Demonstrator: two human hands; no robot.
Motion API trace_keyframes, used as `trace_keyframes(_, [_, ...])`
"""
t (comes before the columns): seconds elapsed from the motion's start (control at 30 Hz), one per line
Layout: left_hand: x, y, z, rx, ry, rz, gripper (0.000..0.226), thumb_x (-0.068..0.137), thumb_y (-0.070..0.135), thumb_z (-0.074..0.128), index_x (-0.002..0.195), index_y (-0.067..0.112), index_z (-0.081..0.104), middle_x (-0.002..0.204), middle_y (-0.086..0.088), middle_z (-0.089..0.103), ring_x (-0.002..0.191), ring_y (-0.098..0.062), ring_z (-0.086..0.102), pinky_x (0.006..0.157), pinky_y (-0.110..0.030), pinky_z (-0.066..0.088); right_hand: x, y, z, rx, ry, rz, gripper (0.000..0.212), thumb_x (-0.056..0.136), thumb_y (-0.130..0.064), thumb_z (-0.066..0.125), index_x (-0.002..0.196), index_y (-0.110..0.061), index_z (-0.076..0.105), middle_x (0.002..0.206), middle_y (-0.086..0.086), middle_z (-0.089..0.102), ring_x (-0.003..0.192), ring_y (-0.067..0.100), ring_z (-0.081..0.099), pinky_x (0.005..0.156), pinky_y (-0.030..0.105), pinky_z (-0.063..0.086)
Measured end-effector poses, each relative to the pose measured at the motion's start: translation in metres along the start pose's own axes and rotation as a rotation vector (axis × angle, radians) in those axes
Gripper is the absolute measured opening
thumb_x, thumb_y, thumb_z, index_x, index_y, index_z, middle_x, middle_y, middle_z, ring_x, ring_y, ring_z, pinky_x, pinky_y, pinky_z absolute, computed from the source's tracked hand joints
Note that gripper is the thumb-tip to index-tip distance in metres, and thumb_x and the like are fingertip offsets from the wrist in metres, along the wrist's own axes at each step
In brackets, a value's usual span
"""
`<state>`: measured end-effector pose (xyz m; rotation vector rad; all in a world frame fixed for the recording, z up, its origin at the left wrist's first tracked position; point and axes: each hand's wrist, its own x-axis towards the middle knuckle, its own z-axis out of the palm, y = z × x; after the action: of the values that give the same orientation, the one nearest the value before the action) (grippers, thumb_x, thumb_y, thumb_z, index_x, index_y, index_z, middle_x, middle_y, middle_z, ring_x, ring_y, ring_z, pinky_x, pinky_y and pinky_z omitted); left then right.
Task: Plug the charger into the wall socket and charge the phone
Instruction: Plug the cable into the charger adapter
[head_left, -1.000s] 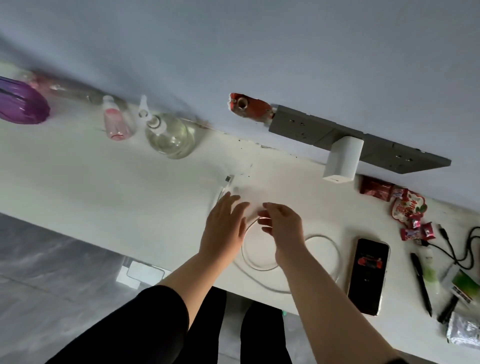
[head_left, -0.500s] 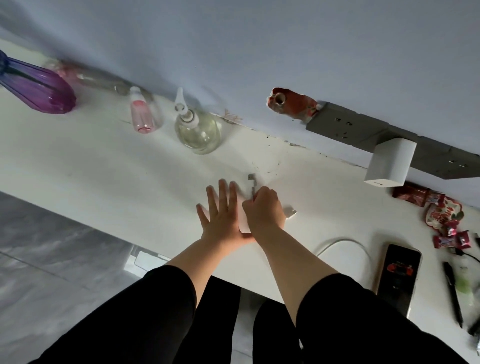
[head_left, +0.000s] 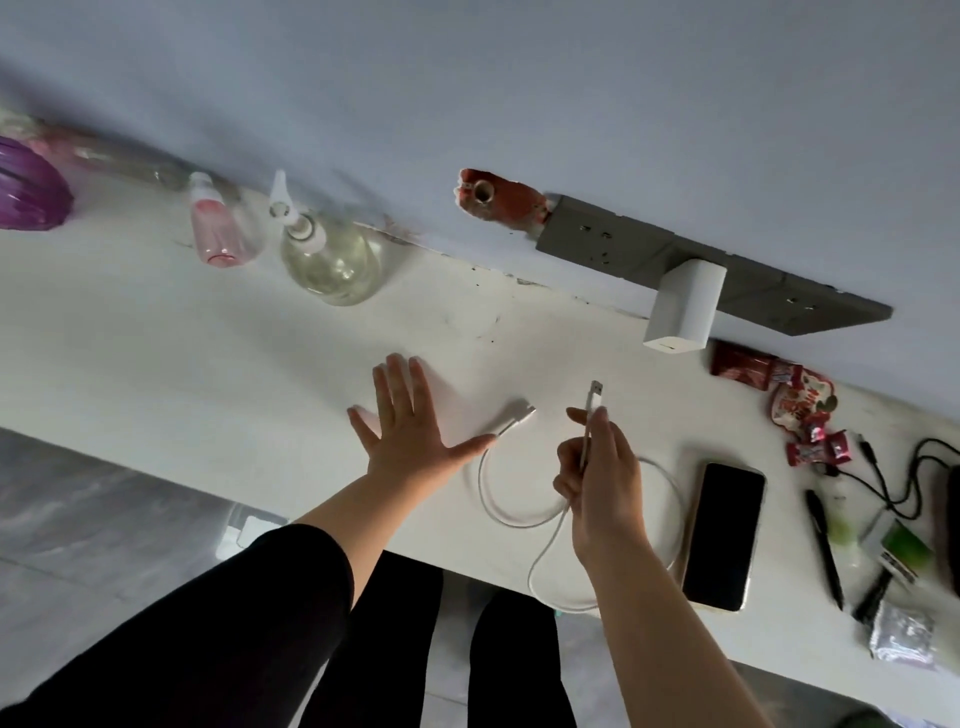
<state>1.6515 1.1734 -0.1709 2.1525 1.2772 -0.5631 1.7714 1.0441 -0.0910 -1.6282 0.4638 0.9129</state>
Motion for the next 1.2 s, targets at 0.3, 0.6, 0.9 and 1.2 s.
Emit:
trace_keyframes(0.3, [0.002, 0.079, 0.021, -0.105, -0.077, -0.095, 0.137, 0.031, 0.098, 0.036, 0.132, 0.045, -0.039, 0.151, -0.008, -0.038, 0.137, -0.035, -0.036, 0.104, -0.072, -0.005, -0.018, -0.031, -0.020, 0.113, -0.045, -0.106, 0.016, 0.096, -0.020, 0.058, 0.090, -0.018, 0.072, 0.059, -0.004, 0.061, 0.042, 0.010, 0.036, 0.040, 0.019, 0.030])
trace_keyframes(0.6, [0.004, 0.083, 0.016, -0.054, -0.155, -0.116, 0.145, 0.045, 0.080, 0.066, 0.123, 0.040, -0.050, 0.141, -0.013, -0.050, 0.131, -0.039, -0.043, 0.102, -0.074, -0.006, -0.011, -0.058, -0.026, 0.123, -0.056, -0.153, 0.016, 0.095, -0.021, 0.060, 0.088, -0.017, 0.074, 0.058, -0.002, 0.062, 0.043, 0.011, 0.033, 0.038, 0.018, 0.028])
trace_keyframes(0.9, [0.004, 0.084, 0.015, -0.046, -0.163, -0.117, 0.147, 0.043, 0.080, 0.067, 0.120, 0.041, -0.052, 0.140, -0.012, -0.050, 0.132, -0.039, -0.042, 0.102, -0.074, -0.006, -0.013, -0.057, -0.022, 0.148, -0.076, -0.146, 0.016, 0.094, -0.023, 0.060, 0.089, -0.019, 0.075, 0.059, -0.003, 0.064, 0.045, 0.011, 0.035, 0.040, 0.018, 0.031])
trace_keyframes(1.2, [0.002, 0.084, 0.012, -0.055, -0.183, -0.101, 0.146, 0.044, 0.079, 0.068, 0.123, 0.042, -0.050, 0.139, -0.011, -0.052, 0.131, -0.037, -0.044, 0.101, -0.074, -0.008, -0.010, -0.066, -0.019, 0.210, -0.118, -0.077, 0.022, 0.095, -0.029, 0.058, 0.091, -0.013, 0.073, 0.072, 0.001, 0.073, 0.056, 0.011, 0.054, 0.054, 0.021, 0.047])
